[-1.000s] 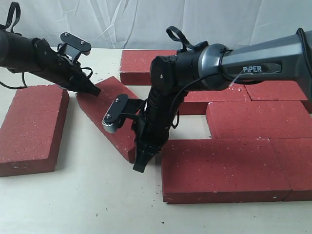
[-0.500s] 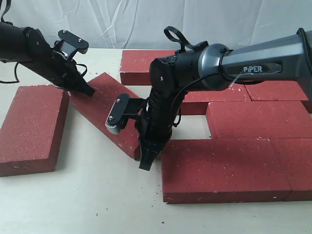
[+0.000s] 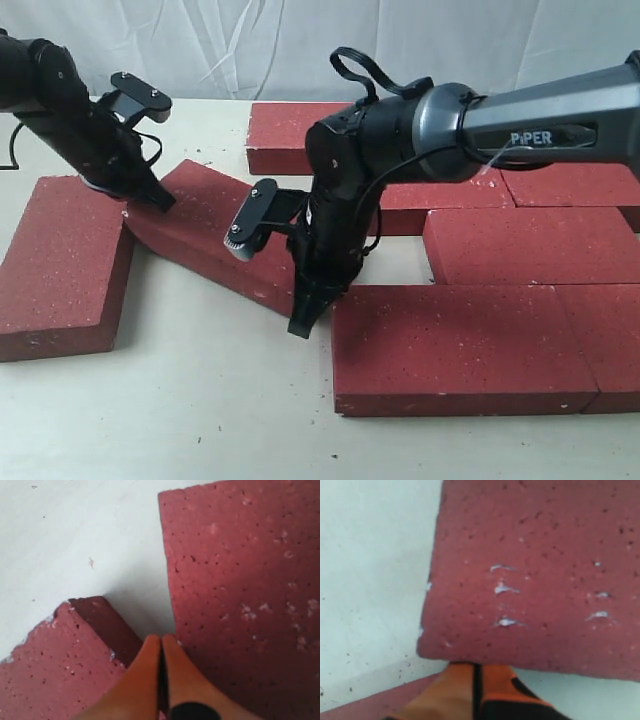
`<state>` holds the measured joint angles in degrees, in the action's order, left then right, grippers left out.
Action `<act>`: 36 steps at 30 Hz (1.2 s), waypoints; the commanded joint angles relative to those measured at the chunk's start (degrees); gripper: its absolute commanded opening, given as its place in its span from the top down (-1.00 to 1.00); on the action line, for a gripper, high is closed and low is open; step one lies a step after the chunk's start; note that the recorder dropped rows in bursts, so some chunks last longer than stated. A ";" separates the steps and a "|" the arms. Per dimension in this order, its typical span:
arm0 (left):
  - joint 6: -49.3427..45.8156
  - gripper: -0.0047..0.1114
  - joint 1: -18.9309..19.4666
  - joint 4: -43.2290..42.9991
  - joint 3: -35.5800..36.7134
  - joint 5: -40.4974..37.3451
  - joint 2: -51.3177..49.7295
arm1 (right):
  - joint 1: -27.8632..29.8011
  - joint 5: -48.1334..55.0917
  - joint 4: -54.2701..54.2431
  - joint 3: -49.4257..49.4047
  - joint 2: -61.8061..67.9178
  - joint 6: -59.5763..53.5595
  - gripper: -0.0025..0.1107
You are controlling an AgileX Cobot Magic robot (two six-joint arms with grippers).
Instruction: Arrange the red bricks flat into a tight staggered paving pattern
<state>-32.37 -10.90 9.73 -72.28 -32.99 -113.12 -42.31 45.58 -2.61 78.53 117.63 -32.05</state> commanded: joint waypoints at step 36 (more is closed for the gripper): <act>0.84 0.92 -0.66 4.57 0.12 -10.28 3.29 | 5.64 2.44 15.98 -3.08 -10.23 13.39 0.97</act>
<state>-32.01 -11.52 13.02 -72.08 -43.71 -110.71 -38.43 52.15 16.61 78.11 109.84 -13.14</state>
